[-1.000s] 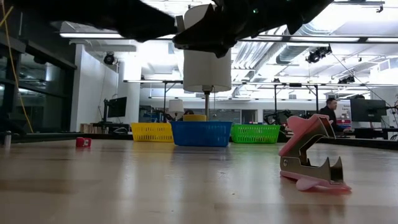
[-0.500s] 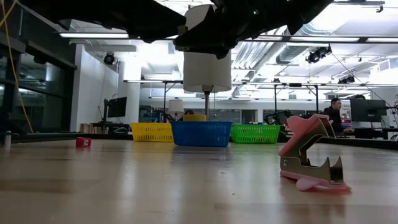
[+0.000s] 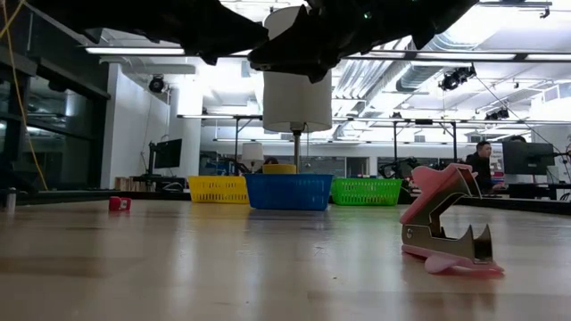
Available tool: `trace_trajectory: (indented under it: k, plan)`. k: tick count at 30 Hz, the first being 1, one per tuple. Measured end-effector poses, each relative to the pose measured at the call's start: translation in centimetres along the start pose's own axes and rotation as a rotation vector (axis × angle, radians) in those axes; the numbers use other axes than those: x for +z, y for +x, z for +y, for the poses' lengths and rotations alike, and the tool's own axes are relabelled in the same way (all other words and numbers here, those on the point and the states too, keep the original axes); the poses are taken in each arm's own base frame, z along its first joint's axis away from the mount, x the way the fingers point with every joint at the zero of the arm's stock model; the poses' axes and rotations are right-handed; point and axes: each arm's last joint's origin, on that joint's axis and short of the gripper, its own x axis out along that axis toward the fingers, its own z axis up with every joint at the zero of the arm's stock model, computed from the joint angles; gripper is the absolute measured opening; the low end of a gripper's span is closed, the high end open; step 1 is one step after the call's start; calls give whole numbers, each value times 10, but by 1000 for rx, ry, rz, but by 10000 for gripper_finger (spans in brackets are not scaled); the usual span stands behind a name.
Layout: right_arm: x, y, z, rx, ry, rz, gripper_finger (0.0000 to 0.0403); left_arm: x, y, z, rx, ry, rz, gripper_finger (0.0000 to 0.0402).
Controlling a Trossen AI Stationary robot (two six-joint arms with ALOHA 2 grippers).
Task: Pick and place Stapler, Stapler remover, tape
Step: Put the gray staple remover into the yellow basket
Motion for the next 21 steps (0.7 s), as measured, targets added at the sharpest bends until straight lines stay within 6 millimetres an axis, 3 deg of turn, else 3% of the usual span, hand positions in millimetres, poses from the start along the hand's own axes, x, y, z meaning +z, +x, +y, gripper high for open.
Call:
trace_trajectory:
  k: [9, 21]
  plan:
    - [0, 0, 0, 0, 4, 1, 96, 0, 0, 0, -15, -2, 2, 81]
    - [-2, 0, -1, -39, 6, 22, 195, -4, 0, 1, 58, 7, 44, 81]
